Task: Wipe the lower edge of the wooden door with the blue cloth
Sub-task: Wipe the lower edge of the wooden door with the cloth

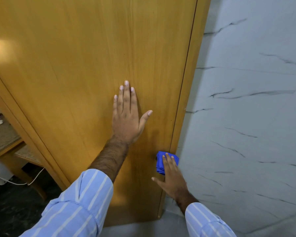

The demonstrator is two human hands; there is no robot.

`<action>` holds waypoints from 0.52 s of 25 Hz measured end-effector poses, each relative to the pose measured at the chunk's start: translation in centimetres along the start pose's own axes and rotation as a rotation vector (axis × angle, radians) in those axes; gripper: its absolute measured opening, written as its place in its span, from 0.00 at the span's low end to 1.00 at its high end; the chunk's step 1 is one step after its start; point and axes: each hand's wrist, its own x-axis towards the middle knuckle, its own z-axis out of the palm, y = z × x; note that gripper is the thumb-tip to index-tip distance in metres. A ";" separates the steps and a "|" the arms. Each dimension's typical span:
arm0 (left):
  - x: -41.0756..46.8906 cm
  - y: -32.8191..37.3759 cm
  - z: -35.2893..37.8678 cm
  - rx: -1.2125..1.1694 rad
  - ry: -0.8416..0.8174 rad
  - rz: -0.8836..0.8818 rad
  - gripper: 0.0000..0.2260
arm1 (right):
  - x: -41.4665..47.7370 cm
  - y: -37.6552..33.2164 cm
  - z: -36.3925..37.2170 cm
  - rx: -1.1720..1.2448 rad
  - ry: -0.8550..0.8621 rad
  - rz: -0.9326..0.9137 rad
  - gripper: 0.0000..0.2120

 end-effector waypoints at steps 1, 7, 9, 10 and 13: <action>0.0 0.2 0.0 -0.023 -0.003 -0.009 0.39 | 0.0 0.0 -0.1 -0.009 0.001 0.003 0.50; -7.8 2.4 3.2 -0.350 -0.257 0.084 0.38 | -0.1 -0.4 0.0 -0.022 0.003 0.014 0.52; -11.5 3.9 5.1 -0.514 -0.584 -0.026 0.37 | 0.0 -0.3 -0.1 -0.054 -0.015 0.003 0.54; -12.7 4.6 6.2 -0.579 -0.725 -0.148 0.36 | 0.0 -0.3 -0.2 -0.079 -0.032 0.001 0.55; -13.6 5.6 9.4 -0.780 -0.942 -0.599 0.23 | 0.0 -0.4 -0.5 -0.114 -0.059 0.012 0.58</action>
